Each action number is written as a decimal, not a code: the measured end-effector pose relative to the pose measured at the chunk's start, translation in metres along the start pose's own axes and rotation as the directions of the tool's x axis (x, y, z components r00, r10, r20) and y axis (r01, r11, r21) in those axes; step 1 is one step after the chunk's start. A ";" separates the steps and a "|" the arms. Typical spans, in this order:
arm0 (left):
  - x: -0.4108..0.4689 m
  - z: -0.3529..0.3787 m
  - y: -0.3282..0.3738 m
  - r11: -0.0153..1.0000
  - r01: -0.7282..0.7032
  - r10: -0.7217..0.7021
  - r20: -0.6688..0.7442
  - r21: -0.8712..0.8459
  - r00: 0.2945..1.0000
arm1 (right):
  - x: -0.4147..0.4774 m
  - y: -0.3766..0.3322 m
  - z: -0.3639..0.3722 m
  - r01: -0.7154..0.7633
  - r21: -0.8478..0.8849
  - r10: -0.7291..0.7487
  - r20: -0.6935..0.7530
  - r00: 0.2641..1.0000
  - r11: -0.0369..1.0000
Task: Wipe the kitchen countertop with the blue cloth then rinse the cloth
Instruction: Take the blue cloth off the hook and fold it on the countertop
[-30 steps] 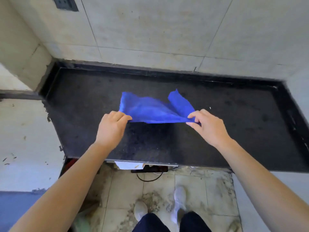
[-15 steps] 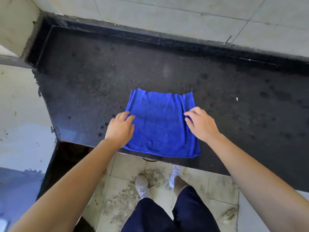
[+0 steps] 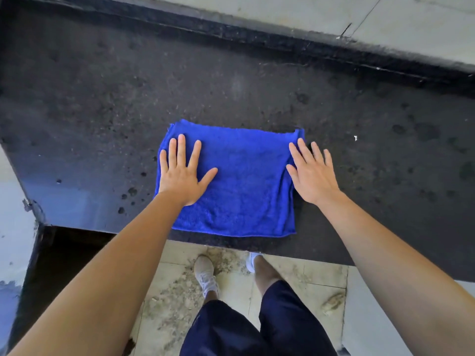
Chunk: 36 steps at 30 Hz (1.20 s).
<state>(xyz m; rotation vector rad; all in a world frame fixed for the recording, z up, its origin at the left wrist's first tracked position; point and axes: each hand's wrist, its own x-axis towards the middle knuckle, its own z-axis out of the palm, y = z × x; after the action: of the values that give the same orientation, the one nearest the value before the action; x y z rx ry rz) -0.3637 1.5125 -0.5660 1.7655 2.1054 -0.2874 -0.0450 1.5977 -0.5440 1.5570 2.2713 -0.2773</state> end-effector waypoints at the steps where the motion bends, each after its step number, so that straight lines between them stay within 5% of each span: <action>1: 0.000 0.000 0.000 1.000 -0.002 0.002 0.000 0.003 1.000 | 0.000 0.000 -0.002 0.006 0.038 -0.006 -0.006 1.000 0.999; 6: -0.017 0.003 0.040 0.986 0.067 -0.091 -0.160 -0.153 0.983 | 0.013 -0.001 -0.015 -0.149 0.435 0.211 -0.097 0.973 0.888; 10: -0.058 0.021 0.110 0.901 -0.307 0.135 -0.472 -0.308 0.871 | 0.033 0.011 -0.020 -0.271 0.600 0.357 -0.026 0.934 0.753; 15: -0.095 0.057 0.174 0.806 -0.498 0.362 -0.399 -0.320 0.842 | 0.046 0.021 -0.018 -0.226 0.638 0.335 -0.053 0.941 0.736; 20: -0.099 0.077 0.190 0.822 -0.465 0.308 -0.430 -0.330 0.849 | 0.051 0.035 -0.015 -0.203 0.704 0.323 -0.039 0.946 0.680; 26: -0.108 0.071 0.203 0.779 -0.485 0.306 -0.434 -0.397 0.847 | 0.039 0.053 -0.030 -0.246 0.946 0.355 0.160 0.921 0.212; 32: -0.121 0.049 0.215 0.719 -0.324 0.089 -0.381 -0.614 0.920 | 0.028 0.063 -0.032 -0.318 0.941 0.363 0.257 0.896 0.116; 36: -0.130 0.010 0.197 0.342 0.021 -0.348 -0.106 -0.939 0.931 | 0.036 0.041 -0.059 -0.240 0.967 0.289 0.205 0.935 0.090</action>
<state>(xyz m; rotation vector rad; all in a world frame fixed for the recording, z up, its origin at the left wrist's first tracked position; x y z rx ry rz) -0.1517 1.4292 -0.5051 0.8396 1.9375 1.0398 -0.0293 1.6651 -0.5034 2.4816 1.6008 -2.0332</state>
